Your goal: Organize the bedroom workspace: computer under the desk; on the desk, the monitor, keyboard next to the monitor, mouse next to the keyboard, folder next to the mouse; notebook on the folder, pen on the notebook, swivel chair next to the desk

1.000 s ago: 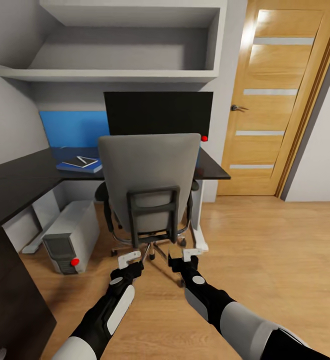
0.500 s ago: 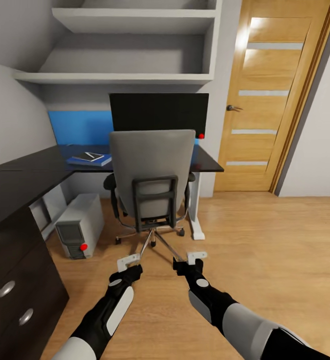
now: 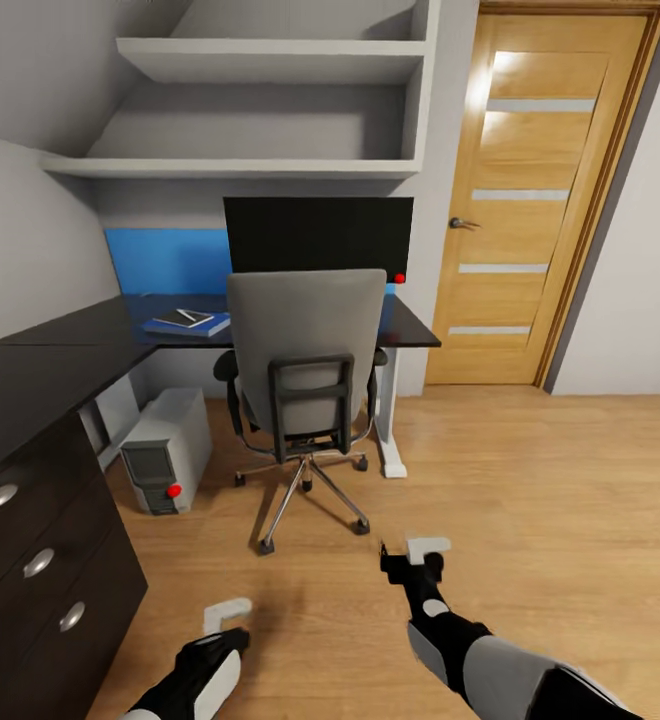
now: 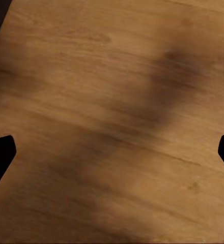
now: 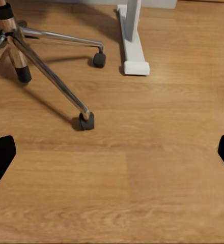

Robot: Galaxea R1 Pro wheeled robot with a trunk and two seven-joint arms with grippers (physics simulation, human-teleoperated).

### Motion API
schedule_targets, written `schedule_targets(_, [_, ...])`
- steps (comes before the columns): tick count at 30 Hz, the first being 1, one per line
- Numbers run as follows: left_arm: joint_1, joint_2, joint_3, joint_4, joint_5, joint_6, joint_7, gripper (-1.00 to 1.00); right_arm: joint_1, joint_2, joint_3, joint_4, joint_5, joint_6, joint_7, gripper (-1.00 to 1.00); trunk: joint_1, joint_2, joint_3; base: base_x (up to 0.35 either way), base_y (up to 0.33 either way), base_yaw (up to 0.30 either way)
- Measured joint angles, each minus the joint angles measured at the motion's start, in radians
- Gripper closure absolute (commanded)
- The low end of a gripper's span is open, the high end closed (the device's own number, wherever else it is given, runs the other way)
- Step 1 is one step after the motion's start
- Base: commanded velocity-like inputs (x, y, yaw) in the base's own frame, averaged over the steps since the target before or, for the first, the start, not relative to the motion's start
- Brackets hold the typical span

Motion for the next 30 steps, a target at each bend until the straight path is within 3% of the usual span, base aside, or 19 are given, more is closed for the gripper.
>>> schedule_targets(1, [0.000, 0.000, 0.000, 0.039, 0.000, -0.034, -0.001, -1.00, 0.012, 0.000, 0.000, 0.007, 0.000, -0.014, 0.000, -1.00, -0.004, 0.007, 0.003, 0.000, 0.000, 0.000])
schedule_targets(2, [0.000, -0.001, 0.000, 0.154, -0.005, -0.164, -0.004, -1.00, 0.047, 0.000, -0.001, 0.015, -0.002, -0.045, 0.000, -1.00, -0.008, 0.014, 0.006, 0.000, 0.000, 0.000])
schedule_targets(4, [0.000, -0.005, -0.004, 0.247, -0.008, -0.248, -0.003, -1.00, 0.072, 0.000, 0.001, 0.018, 0.001, -0.064, 0.000, -1.00, -0.015, 0.028, 0.012, 0.000, 0.000, 0.000])
schedule_targets(10, [0.000, -0.006, -0.005, 0.354, -0.008, -0.385, -0.004, -1.00, 0.135, 0.000, -0.001, 0.022, -0.002, -0.137, 0.001, -1.00, -0.038, 0.070, 0.031, 0.000, 0.000, 0.000])
schedule_targets(18, [0.002, -0.003, -0.005, 0.368, -0.007, -0.417, -0.002, -1.00, 0.177, 0.000, -0.001, 0.037, -0.005, -0.174, 0.002, -1.00, -0.069, 0.126, 0.056, 0.000, 0.000, 0.000])
schedule_targets(22, [0.034, 0.000, -0.006, 0.369, -0.007, -0.421, -0.012, -1.00, 0.197, -0.002, -0.003, 0.079, -0.006, -0.173, 0.000, -1.00, -0.084, 0.154, 0.069, 0.000, 0.000, 0.000])
schedule_targets(26, [0.042, 0.001, -0.006, 0.369, -0.008, -0.422, -0.014, -1.00, 0.261, -0.038, -0.006, 0.087, -0.008, -0.172, 0.001, -1.00, -0.100, 0.182, 0.081, 0.000, 0.000, 0.000])
schedule_targets(30, [0.044, 0.002, -0.007, 0.369, -0.008, -0.420, -0.013, -1.00, 0.335, -0.054, -0.004, 0.089, -0.006, -0.171, 0.002, -1.00, -0.115, 0.210, 0.094, 0.000, 0.000, 0.000])
